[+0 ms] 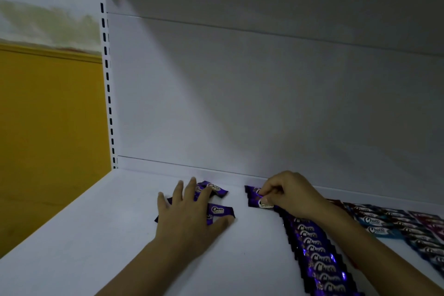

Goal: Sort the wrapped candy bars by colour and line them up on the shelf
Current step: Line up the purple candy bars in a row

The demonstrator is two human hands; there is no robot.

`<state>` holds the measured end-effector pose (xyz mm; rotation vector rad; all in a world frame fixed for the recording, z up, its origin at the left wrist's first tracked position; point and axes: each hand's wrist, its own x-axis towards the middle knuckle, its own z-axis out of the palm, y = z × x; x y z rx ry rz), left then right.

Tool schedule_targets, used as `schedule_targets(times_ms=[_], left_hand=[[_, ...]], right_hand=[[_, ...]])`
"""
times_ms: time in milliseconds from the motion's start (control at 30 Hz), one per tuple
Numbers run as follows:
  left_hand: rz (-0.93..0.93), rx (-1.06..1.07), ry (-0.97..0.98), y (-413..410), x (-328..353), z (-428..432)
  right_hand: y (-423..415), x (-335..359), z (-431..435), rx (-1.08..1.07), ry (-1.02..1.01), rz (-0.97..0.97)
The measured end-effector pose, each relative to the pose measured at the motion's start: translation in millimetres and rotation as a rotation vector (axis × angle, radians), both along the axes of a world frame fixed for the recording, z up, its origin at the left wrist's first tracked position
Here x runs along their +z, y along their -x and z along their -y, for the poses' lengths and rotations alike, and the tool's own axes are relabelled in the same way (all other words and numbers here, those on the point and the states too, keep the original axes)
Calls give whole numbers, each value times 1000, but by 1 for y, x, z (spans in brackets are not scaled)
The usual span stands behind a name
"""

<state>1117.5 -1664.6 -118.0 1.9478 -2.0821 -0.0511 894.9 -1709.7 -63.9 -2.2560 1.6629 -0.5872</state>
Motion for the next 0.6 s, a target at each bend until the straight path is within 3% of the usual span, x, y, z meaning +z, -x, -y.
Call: schedule_targets(times_ms=[200, 433, 600], left_hand=[[-26, -15, 33, -2, -3, 0], [-69, -41, 91, -2, -4, 1], [-189, -78, 142, -3, -4, 4]], right_hand=[[3, -4, 4, 33, -27, -53], [5, -6, 4, 49, 74, -149], [1, -2, 1, 49, 87, -40]])
